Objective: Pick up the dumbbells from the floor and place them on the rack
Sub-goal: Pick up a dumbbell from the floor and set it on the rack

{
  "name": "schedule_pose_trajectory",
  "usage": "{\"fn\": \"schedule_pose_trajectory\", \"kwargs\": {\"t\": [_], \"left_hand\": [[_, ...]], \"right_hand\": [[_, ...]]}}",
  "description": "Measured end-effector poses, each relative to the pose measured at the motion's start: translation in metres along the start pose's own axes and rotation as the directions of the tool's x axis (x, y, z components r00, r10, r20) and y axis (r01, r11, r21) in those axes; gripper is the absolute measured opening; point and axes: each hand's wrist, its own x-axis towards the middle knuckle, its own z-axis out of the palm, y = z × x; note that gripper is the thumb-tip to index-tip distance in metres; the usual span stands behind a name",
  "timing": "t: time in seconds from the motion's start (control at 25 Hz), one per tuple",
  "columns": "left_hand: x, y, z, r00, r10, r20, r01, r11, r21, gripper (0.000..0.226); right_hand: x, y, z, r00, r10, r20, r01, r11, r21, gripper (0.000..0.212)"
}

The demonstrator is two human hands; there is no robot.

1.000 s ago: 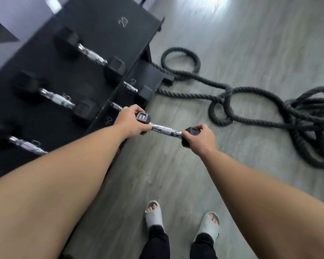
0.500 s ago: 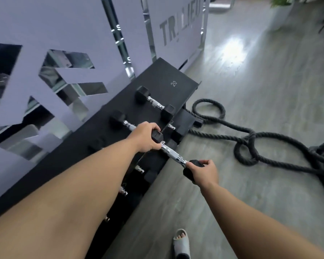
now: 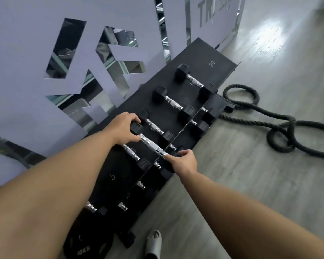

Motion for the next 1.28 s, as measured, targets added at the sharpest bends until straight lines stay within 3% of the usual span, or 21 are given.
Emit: {"fn": "schedule_pose_trajectory", "kwargs": {"t": [0.36,0.52,0.76,0.96,1.28], "left_hand": [[-0.012,-0.225,0.03,0.988,-0.075,0.138,0.076,0.997,-0.001,0.06],[-0.014,-0.29,0.068,0.97,-0.095,0.222,0.09,0.995,0.032,0.062],[0.002,-0.31,0.119,0.968,-0.03,0.249,0.012,0.997,0.073,0.059],[-0.002,-0.312,0.156,0.976,-0.064,0.209,0.037,0.991,0.13,0.056],[-0.003,-0.3,0.124,0.959,-0.011,0.285,-0.048,0.979,0.199,0.057]], "right_hand": [[-0.018,0.064,0.218,0.992,0.13,0.001,-0.129,0.986,-0.109,0.058],[-0.017,0.098,0.273,0.985,0.171,-0.031,-0.174,0.969,-0.173,0.058],[0.001,0.136,0.309,0.971,0.224,-0.081,-0.235,0.954,-0.188,0.05],[-0.002,0.164,0.313,0.965,0.24,-0.105,-0.258,0.941,-0.22,0.04],[0.003,0.117,0.267,0.998,-0.011,-0.065,-0.018,0.903,-0.43,0.03]]}}
